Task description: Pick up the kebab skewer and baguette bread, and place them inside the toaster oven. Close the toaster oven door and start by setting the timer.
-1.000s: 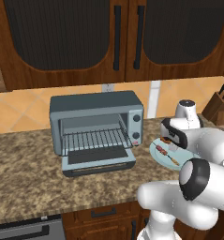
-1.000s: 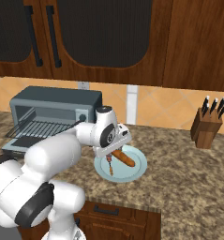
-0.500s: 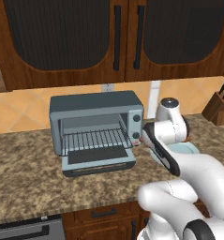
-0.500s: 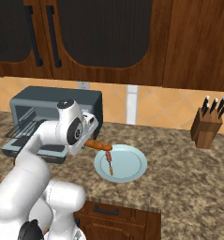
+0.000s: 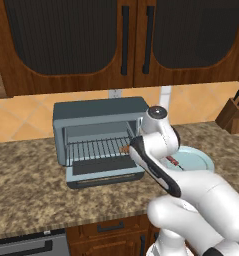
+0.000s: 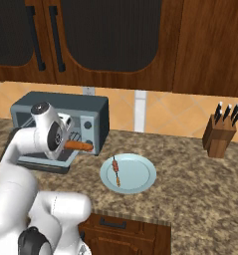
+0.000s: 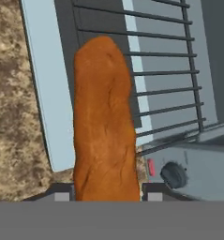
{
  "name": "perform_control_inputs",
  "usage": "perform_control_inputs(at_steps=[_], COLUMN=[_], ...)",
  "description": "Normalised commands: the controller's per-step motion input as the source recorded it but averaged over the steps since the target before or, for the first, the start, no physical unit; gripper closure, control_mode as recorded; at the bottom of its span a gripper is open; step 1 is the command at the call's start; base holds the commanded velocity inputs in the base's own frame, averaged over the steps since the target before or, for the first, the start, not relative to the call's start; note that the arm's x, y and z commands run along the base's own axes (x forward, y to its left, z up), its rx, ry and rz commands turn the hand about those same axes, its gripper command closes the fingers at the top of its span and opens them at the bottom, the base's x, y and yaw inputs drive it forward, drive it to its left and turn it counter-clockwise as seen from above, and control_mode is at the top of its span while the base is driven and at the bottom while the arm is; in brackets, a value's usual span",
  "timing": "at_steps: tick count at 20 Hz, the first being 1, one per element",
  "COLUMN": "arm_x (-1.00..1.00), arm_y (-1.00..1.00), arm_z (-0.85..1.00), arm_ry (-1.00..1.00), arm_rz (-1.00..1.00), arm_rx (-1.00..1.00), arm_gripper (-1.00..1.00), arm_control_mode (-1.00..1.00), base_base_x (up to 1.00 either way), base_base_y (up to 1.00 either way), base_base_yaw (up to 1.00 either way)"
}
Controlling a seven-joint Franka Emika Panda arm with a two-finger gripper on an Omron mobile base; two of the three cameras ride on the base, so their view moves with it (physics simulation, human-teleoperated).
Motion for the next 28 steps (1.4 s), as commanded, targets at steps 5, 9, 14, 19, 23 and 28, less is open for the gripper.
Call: perform_control_inputs(at_steps=[5, 9, 14, 19, 23, 28], arm_x=[0.31, 0.67, 0.6, 0.18, 0.1, 0.26], arm_y=[1.0, 1.0, 0.81, 0.2, 0.0, 0.06], arm_z=[0.18, 0.11, 0.0, 0.0, 0.0, -0.04], arm_ry=[-0.14, -0.14, -0.07, -0.02, -0.01, -0.05], arm_rz=[0.07, 0.01, 0.04, 0.07, 0.05, 0.02], arm_rx=[0.07, 0.02, 0.06, 0.03, 0.01, 0.0], arm_gripper=[1.0, 1.0, 1.0, 1.0, 1.0, 1.0], arm_control_mode=[-1.0, -1.0, -1.0, -1.0, -1.0, -1.0], base_base_x=[0.0, 0.0, 0.0, 0.0, 0.0, 0.0], base_base_y=[0.0, 0.0, 0.0, 0.0, 0.0, 0.0], base_base_yaw=[0.0, 0.0, 0.0, 0.0, 0.0, 0.0])
